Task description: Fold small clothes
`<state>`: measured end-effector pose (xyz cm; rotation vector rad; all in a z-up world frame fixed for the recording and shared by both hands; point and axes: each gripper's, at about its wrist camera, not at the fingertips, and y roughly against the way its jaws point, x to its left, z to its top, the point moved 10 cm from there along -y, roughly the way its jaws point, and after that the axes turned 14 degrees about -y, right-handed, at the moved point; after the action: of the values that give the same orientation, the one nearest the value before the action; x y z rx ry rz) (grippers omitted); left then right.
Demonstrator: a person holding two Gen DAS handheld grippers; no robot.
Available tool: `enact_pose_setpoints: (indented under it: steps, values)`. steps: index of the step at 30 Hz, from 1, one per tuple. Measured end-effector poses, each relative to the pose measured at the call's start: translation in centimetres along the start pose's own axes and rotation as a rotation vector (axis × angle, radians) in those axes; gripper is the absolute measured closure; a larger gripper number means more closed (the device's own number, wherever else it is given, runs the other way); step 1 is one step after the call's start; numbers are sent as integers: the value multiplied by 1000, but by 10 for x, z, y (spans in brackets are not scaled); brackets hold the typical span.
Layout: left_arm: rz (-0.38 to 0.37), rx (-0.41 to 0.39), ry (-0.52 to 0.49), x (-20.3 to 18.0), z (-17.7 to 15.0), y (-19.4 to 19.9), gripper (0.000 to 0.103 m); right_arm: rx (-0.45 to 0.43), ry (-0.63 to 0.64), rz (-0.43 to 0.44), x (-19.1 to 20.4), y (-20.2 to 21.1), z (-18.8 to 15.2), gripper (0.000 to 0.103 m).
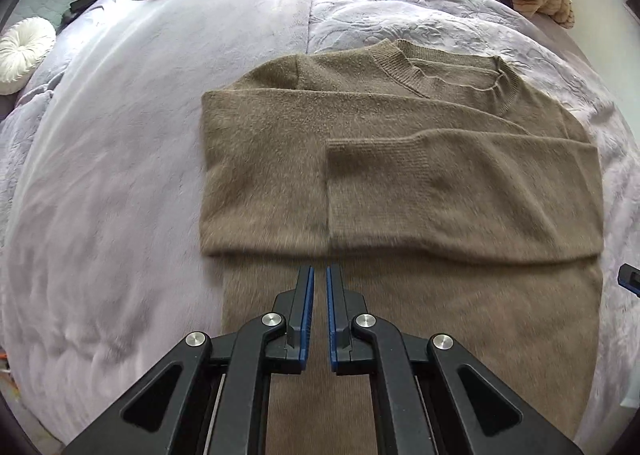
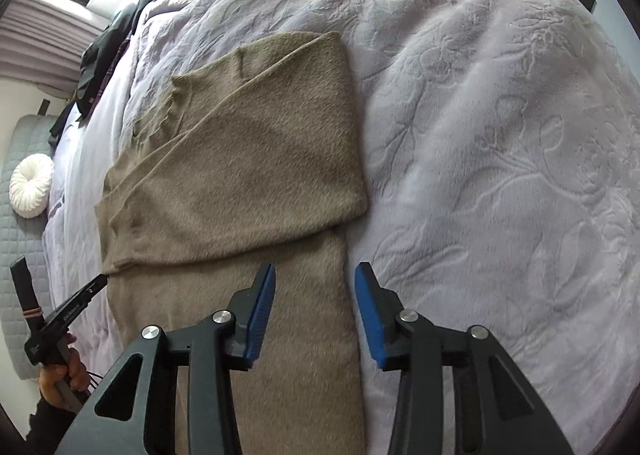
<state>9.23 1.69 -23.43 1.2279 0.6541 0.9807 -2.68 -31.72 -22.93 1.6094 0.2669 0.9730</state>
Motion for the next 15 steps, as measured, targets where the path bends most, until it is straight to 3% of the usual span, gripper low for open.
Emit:
enact_pose_setpoints:
  steps: [3,6,7,8,9,10,14,15]
  values:
    - [4,-12,4,-4,-9,13,96,14,12,6,5,6,-12,56]
    - [-16,4,12,-8,-19,20,96,31,23,11,10,10,-25,47]
    - [-16,13,7,-9,-24,22,88,37,29,11,11,12,-30,46]
    - [-10,23,-3,-10,-29,24,41,43,33,10,12,12,-34,46]
    - [13,31,-3,-8,-33,26,12,48,35,10,13,13,-37,44]
    - [45,18,4,-5,-35,30,2,53,37,10,14,14,-41,40]
    - [71,9,-7,-3,-46,45,1,64,46,17,18,19,-55,36]
    - [73,10,-5,-3,-48,47,1,67,51,18,19,20,-58,31]
